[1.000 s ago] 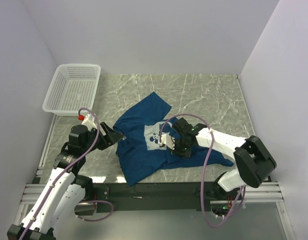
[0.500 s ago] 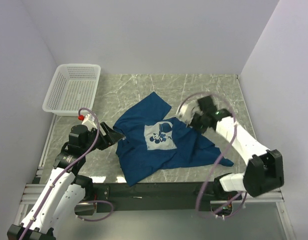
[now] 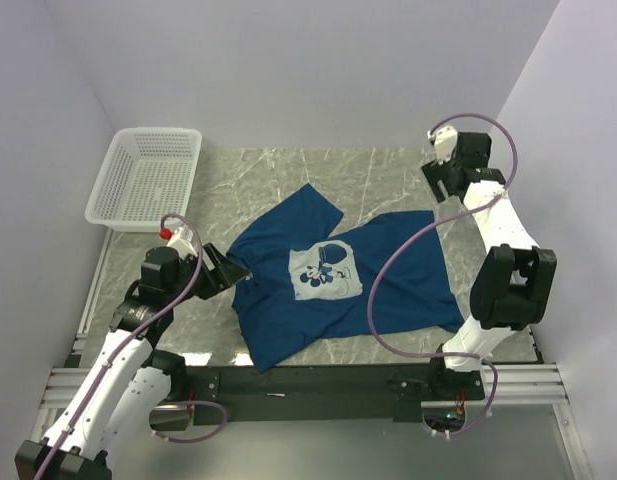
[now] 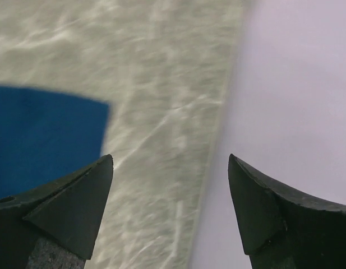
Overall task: Fold and stack the t-shirts
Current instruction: Flatten the tshirt out
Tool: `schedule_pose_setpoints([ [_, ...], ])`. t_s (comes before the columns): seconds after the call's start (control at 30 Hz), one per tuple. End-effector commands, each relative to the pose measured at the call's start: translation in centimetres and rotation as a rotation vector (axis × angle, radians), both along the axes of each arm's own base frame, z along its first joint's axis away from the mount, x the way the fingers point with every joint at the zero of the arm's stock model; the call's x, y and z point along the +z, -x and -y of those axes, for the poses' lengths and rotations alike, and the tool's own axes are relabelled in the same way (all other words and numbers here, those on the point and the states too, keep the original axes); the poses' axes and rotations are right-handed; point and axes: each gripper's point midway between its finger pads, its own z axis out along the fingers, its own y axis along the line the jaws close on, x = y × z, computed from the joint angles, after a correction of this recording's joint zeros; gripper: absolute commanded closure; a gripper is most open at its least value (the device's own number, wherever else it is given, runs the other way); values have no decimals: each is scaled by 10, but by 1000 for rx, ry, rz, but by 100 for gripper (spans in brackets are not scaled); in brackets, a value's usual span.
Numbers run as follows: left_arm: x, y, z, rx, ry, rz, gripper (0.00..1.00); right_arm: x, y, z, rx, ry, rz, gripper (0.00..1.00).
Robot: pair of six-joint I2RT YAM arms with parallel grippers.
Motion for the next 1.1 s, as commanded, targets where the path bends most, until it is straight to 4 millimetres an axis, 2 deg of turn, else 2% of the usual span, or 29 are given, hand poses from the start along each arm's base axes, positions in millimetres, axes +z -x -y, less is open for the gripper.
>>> schedule_pose_setpoints([
  [0.0,13,-11,5,-20,13,57,26,-24,44,-58,236,-243,-134,11],
  [0.03,13,-14,5,-12,10,57,26,-29,57,-70,319,-266,-169,11],
  [0.07,12,-18,4,-1,10,57,26,-43,73,-85,389,-323,-227,11],
  [0.1,7,-23,4,9,3,39,25,-49,92,-106,473,-415,-275,11],
  [0.13,8,-31,2,34,-1,56,25,-59,107,-118,521,-471,-315,14],
  [0.17,7,-39,0,54,-10,56,25,-61,117,-128,560,-515,-339,16],
  [0.2,-8,-47,-1,68,-38,10,25,-64,128,-136,592,-559,-364,18],
  [0.23,-10,-59,-3,91,-52,16,24,-65,145,-151,637,-646,-387,18],
  [0.27,-10,-70,-3,102,-69,13,25,-66,152,-156,647,-680,-396,18],
  [0.3,-31,-80,-3,103,-107,-49,26,-63,158,-163,660,-707,-391,18],
  [0.33,-37,-89,-3,103,-128,-57,26,-67,167,-167,663,-739,-403,18],
  [0.37,-29,-107,-6,132,-155,-34,27,-67,169,-169,657,-746,-401,18],
  [0.4,-51,-117,-8,127,-213,-87,28,-64,170,-169,647,-742,-379,19],
  [0.43,-54,-126,-9,128,-240,-94,29,-69,175,-168,629,-744,-386,19],
  [0.47,-43,-144,-8,135,-256,-68,30,-72,174,-163,602,-721,-379,19],
  [0.5,-58,-152,-6,105,-298,-94,30,-73,175,-162,590,-713,-372,19],
  [0.53,-43,-169,-2,96,-304,-62,31,-75,176,-158,566,-695,-362,19],
  [0.57,-43,-178,1,77,-318,-59,32,-76,175,-156,549,-685,-355,18],
  [0.6,-58,-185,4,30,-355,-81,35,-75,173,-154,533,-674,-337,16],
  [0.63,-43,-202,11,12,-360,-43,37,-77,173,-151,517,-665,-334,15],
  [0.67,-46,-209,13,-5,-373,-49,39,-77,172,-148,501,-655,-327,14],
  [0.7,-64,-209,12,-33,-409,-100,40,-75,171,-142,485,-630,-313,13],
  [0.77,-64,-221,12,-50,-445,-98,41,-73,175,-135,481,-602,-313,12],
  [0.83,-66,-220,4,-34,-487,-111,41,-78,180,-117,454,-514,-333,11],
  [0.9,-64,-216,-3,-17,-517,-113,39,-90,183,-85,370,-417,-364,10],
  [0.97,-63,-210,-6,4,-513,-124,39,-103,187,-64,313,-402,-412,10],
  [1.0,-63,-208,-5,1,-505,-122,38,-108,192,-46,251,-409,-430,10],
  [1.07,-68,-211,-3,6,-493,-121,37,-116,196,-33,213,-438,-456,11],
])
